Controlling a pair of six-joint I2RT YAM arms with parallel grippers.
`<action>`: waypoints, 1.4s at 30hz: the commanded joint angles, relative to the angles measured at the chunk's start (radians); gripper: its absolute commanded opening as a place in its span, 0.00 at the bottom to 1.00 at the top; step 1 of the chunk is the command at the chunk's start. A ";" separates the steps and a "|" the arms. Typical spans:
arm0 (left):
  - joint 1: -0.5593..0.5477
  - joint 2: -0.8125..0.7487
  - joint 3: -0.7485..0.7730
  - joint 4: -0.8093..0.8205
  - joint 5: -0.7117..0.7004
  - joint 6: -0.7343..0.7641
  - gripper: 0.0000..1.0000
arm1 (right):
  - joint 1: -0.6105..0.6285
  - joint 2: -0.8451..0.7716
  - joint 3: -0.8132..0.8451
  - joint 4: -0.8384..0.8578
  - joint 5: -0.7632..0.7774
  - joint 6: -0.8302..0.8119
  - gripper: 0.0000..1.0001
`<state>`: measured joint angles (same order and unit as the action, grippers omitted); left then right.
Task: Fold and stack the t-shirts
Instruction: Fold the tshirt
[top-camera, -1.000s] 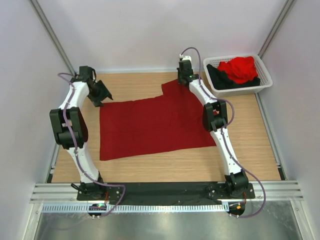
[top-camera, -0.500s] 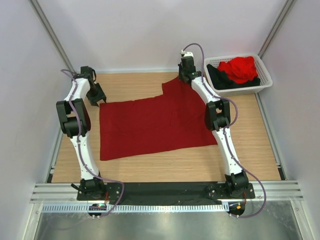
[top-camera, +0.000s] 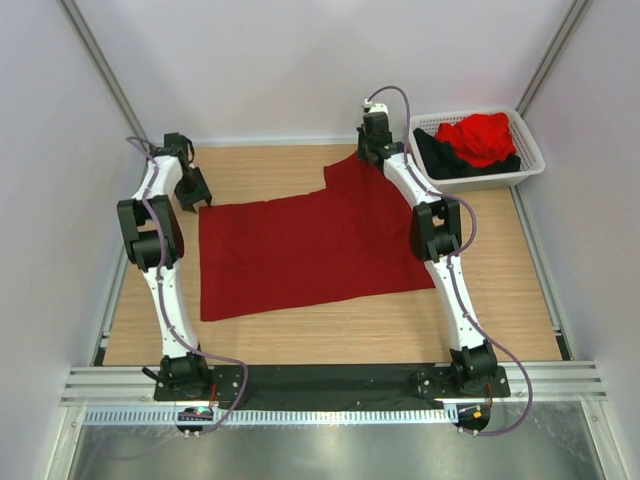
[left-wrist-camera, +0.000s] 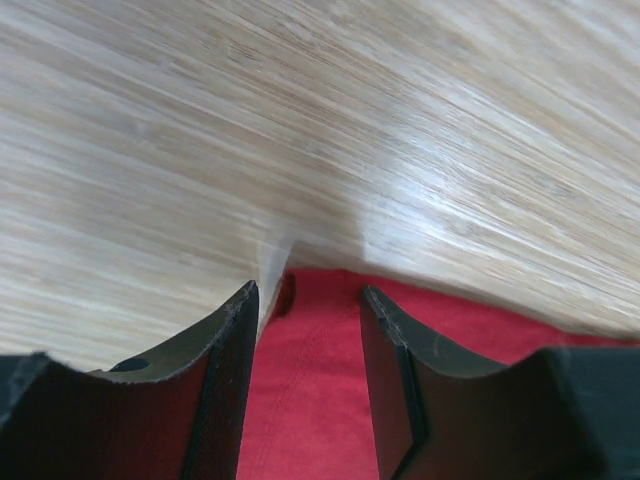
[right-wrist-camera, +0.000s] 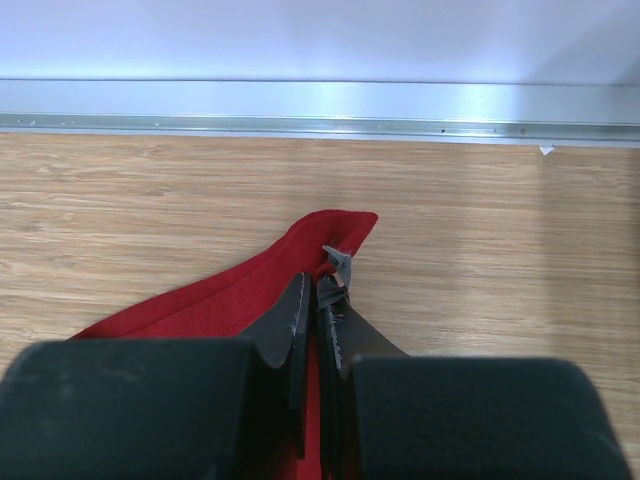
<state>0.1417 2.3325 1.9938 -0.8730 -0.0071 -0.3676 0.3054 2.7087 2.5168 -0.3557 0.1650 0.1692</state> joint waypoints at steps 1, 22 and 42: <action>-0.001 0.028 0.042 -0.003 0.030 0.024 0.46 | -0.005 -0.086 0.000 0.044 -0.001 0.019 0.01; 0.001 -0.117 0.039 -0.040 0.013 -0.030 0.00 | -0.069 -0.226 -0.054 -0.003 -0.022 0.122 0.01; -0.007 -0.280 -0.141 -0.078 -0.007 -0.053 0.00 | -0.127 -0.437 -0.283 -0.218 -0.140 0.128 0.01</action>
<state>0.1375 2.1273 1.8736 -0.9417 -0.0067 -0.4084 0.1776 2.3711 2.2570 -0.5331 0.0330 0.2913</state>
